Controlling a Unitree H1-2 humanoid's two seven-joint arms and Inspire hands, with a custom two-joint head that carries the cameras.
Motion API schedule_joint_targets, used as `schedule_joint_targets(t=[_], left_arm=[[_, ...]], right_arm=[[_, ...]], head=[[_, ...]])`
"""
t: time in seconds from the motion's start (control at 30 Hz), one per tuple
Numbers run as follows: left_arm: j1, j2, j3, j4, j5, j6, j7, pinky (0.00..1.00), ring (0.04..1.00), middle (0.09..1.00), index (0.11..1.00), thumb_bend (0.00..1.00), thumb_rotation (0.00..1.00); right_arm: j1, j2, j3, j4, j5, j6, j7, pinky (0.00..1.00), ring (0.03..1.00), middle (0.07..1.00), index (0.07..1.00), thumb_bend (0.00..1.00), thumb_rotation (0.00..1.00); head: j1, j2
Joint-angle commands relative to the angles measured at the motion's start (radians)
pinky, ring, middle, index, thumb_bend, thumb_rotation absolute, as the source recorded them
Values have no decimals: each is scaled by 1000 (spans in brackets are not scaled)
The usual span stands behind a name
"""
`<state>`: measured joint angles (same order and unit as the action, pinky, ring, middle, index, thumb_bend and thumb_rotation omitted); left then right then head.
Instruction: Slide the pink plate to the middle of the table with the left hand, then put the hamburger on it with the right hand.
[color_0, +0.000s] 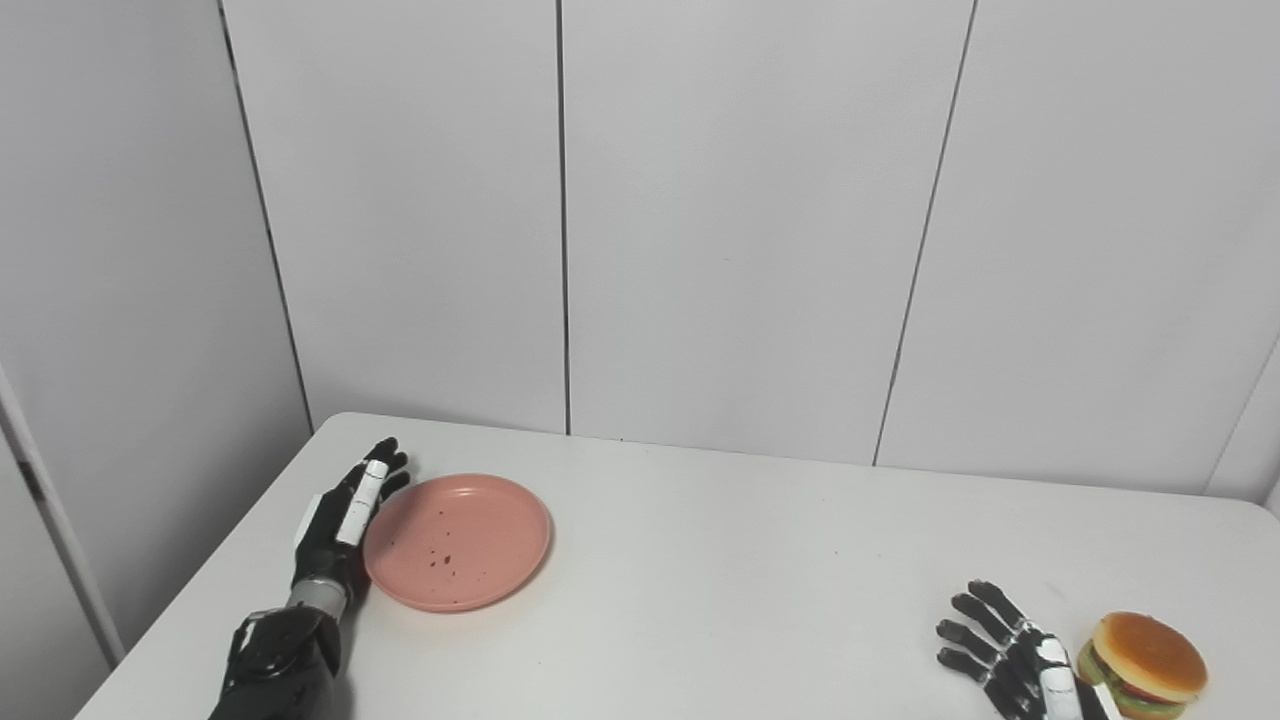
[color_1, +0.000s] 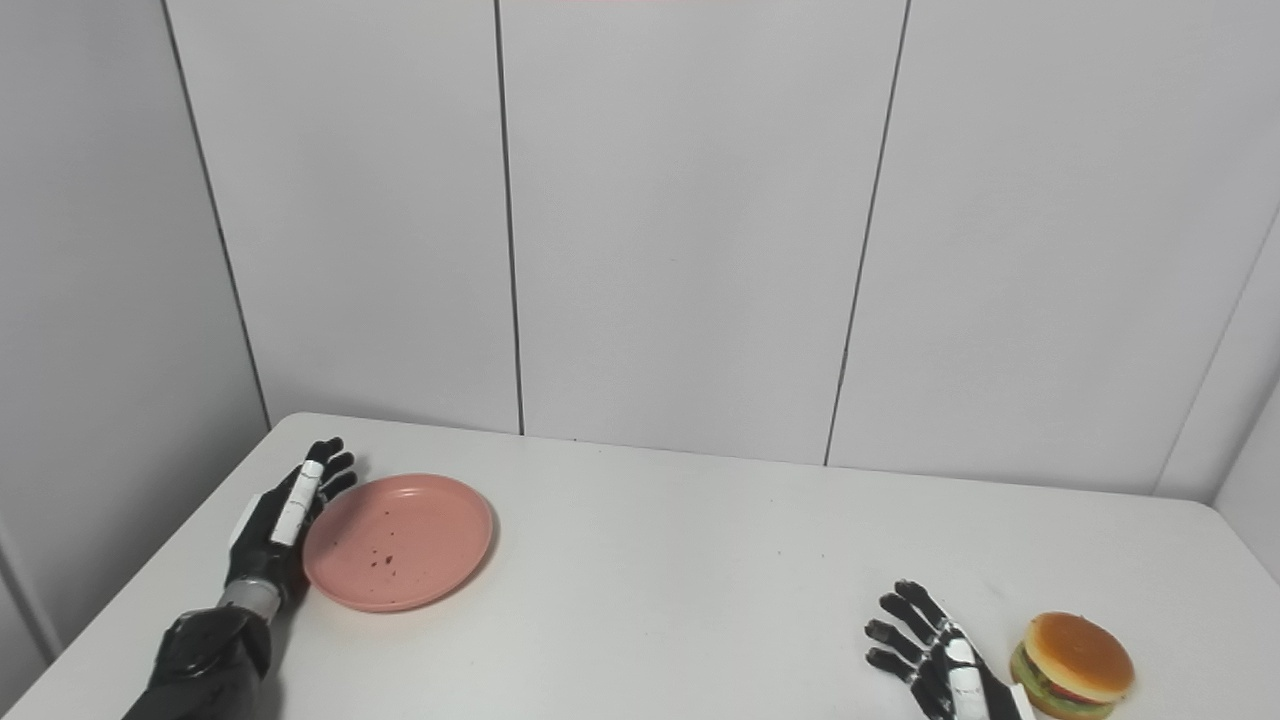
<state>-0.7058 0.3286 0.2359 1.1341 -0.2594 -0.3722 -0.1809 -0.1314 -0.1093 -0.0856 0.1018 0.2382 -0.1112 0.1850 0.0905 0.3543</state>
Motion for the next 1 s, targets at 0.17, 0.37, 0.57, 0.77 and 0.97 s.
schedule_joint_targets(t=[0.17, 0.37, 0.57, 0.77, 0.97], left_arm=[[-34, -28, -31, -49, 22, 4, -9, 790, 880, 878, 868, 897, 814], [-17, -61, -63, -115, 43, 25, 8, 835, 888, 883, 870, 879, 823], [1, -96, -77, -179, 53, 74, 17, 857, 890, 881, 862, 906, 804], [21, -123, -101, -247, 69, 118, 24, 881, 898, 888, 869, 898, 816], [54, -149, -128, -347, 93, 174, 32, 900, 904, 896, 872, 891, 822]], right_arm=[[85, 29, 17, 35, 6, 12, 3, 744, 778, 843, 837, 794, 947], [90, 33, 22, 18, 2, 20, -3, 744, 775, 840, 838, 792, 953], [94, 37, 26, 3, -3, 26, -10, 744, 776, 837, 838, 792, 956], [96, 44, 28, -14, 1, 42, -12, 743, 770, 836, 839, 796, 947], [100, 47, 37, -50, -6, 71, -22, 745, 773, 842, 845, 786, 963]], head=[[-6, 8], [-14, 18], [-24, 30], [-38, 45], [-60, 72]])
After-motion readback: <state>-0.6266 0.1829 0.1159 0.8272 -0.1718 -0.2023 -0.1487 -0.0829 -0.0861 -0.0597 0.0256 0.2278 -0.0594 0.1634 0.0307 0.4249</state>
